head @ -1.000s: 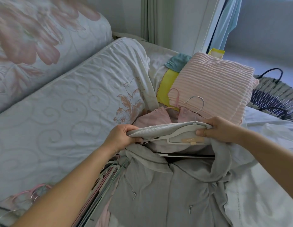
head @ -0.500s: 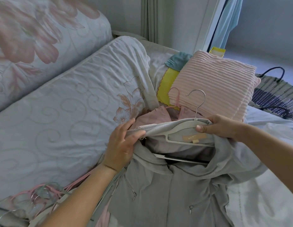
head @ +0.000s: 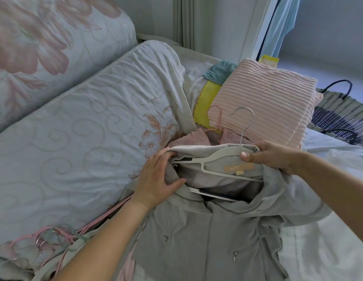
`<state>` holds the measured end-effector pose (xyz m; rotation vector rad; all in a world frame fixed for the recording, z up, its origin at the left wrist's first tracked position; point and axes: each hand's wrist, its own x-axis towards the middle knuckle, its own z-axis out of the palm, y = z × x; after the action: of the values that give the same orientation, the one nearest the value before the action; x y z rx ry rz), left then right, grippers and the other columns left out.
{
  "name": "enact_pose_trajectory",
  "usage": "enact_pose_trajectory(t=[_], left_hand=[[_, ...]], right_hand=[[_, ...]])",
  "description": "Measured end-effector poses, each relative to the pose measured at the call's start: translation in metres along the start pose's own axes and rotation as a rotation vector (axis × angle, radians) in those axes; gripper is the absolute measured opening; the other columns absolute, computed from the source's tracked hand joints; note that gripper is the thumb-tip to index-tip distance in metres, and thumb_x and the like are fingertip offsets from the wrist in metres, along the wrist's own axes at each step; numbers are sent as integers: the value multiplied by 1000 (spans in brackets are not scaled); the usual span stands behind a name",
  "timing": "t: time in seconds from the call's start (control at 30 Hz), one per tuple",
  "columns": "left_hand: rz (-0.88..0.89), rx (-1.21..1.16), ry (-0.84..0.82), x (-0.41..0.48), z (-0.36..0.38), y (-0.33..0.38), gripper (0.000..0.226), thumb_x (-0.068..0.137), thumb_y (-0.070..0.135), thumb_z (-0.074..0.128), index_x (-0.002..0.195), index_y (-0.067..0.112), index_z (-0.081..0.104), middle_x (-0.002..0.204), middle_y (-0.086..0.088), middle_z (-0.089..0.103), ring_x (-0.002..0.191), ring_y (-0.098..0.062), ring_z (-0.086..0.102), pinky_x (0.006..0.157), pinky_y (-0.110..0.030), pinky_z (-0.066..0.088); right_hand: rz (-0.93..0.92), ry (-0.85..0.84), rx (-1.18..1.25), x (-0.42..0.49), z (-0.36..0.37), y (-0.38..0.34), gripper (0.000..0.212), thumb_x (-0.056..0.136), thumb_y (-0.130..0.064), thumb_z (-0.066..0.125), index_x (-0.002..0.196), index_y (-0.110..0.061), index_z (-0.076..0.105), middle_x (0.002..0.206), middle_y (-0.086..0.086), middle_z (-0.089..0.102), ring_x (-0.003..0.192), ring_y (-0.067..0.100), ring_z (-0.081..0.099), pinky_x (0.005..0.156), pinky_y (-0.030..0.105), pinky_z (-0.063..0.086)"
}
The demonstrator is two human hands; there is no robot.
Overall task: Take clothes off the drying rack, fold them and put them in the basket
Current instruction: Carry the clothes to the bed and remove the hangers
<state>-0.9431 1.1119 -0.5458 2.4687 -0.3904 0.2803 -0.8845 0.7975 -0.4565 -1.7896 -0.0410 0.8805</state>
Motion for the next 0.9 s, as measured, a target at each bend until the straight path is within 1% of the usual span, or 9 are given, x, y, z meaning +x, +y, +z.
enact_pose_trajectory(t=[0.13, 0.23, 0.3, 0.37, 0.47, 0.57, 0.73, 0.8, 0.9], left_hand=[[-90, -78, -13, 1, -4, -2, 55, 76, 22, 50, 129, 35, 39, 127, 5, 48, 115, -10, 45, 95, -25, 40], [-57, -122, -73, -6, -5, -9, 62, 74, 5, 47, 131, 31, 47, 121, 4, 53, 110, -3, 46, 90, -3, 31], [-48, -155, -82, -8, -5, -10, 63, 73, 2, 47, 132, 23, 51, 122, 3, 55, 113, -5, 48, 95, -1, 28], [-72, -201, -88, -8, -4, -7, 63, 73, 2, 47, 133, 21, 51, 123, 8, 54, 117, -2, 47, 100, -4, 29], [-81, -272, -108, -7, -7, -1, 66, 72, 2, 50, 130, 34, 49, 121, 23, 49, 115, 11, 44, 100, -5, 30], [-25, -266, -228, -8, -15, -7, 71, 69, 4, 49, 128, 43, 46, 119, 18, 47, 116, 0, 47, 99, -12, 35], [-11, -123, -330, -10, -22, -27, 75, 78, 13, 46, 138, 56, 30, 137, 18, 37, 119, -1, 44, 94, -22, 45], [-1, -96, -296, -7, -25, -34, 71, 83, 15, 42, 139, 56, 28, 139, 18, 38, 120, -3, 47, 91, -31, 49], [44, -18, -268, -1, -26, -40, 63, 88, 23, 37, 141, 55, 26, 137, 15, 44, 117, -8, 51, 83, -37, 53]], right_hand=[[13, -34, -8, -2, -1, 0, 86, 28, -62, 90, 96, -11, 75, 94, 15, 74, 80, 21, 71, 67, 26, 57], [18, 103, -289, -3, -6, -4, 59, 56, -59, 81, 89, -11, 72, 78, 3, 72, 74, 17, 66, 68, 22, 52], [-48, 239, -548, 3, -8, -8, 39, 73, -50, 73, 76, -12, 66, 66, -3, 61, 64, 12, 55, 59, 15, 42], [-146, 291, -664, 14, -4, -6, 45, 74, -58, 70, 75, -13, 63, 68, -2, 62, 65, 16, 56, 63, 17, 46], [-216, 390, -608, 23, 0, 0, 58, 77, -55, 67, 100, -1, 64, 88, 18, 69, 81, 35, 65, 75, 45, 52], [-164, 391, -601, 19, -6, -2, 45, 84, -41, 67, 93, 3, 64, 82, 16, 66, 79, 33, 62, 70, 37, 48], [-41, 278, -530, 8, -9, -8, 103, 44, -91, 58, 91, 1, 65, 82, 11, 67, 77, 23, 63, 76, 40, 52], [-35, 209, -458, 8, -9, -7, 95, 48, -87, 62, 92, -4, 68, 87, 12, 72, 83, 25, 68, 81, 41, 56], [-39, 129, -325, 6, -4, -11, 52, 70, -59, 62, 85, -10, 69, 76, 2, 74, 74, 15, 69, 65, 25, 55]])
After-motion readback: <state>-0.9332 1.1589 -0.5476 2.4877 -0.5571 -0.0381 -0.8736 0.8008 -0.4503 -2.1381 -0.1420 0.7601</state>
